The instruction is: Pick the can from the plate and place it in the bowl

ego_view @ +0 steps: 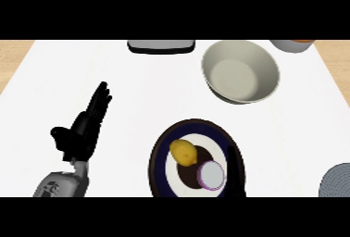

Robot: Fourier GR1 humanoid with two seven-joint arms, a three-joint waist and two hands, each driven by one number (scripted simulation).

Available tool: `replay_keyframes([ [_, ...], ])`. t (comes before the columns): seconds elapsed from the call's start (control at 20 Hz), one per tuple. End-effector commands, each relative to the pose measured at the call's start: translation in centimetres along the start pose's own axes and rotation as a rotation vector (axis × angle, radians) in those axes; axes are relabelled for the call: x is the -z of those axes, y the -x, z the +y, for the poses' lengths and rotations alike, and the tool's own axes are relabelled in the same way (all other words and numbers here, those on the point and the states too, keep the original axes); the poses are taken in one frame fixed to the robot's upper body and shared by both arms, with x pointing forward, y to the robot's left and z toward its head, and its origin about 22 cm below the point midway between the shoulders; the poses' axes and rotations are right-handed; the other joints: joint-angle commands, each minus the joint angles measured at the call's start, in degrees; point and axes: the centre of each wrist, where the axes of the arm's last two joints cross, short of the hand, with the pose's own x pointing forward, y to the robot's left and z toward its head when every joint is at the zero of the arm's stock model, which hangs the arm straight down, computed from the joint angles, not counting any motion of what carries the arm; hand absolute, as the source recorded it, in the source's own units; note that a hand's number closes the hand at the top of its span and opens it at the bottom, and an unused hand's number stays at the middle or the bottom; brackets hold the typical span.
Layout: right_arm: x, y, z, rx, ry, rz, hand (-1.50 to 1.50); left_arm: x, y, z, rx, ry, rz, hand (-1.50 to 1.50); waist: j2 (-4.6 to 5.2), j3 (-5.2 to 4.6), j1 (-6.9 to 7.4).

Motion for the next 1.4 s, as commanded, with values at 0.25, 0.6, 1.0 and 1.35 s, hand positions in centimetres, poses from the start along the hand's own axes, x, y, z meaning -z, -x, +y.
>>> replay_keyframes([
  [0.25,2.3,2.5,0.3,-0.143,0.047,0.101,-1.50,0.5,-1.0,-1.8,-0.015,0.001,-0.005,0.00,0.00,-0.01,-0.12],
  [0.6,3.0,3.5,2.5,-0.148,-0.043,0.052,1.50,1.5,0.5,-0.4,0.003,-0.005,-0.005,0.00,0.04,-0.01,-0.08],
  [1.0,1.6,2.3,4.6,-0.261,-0.162,-0.059,1.50,1.6,-0.7,-0.9,-0.001,0.009,-0.008,0.00,0.02,-0.01,-0.05],
  [1.35,4.3,-0.8,5.9,-0.215,-0.228,-0.147,1.50,0.8,-0.4,-0.2,0.001,0.013,-0.034,0.00,0.12,0.01,0.63],
])
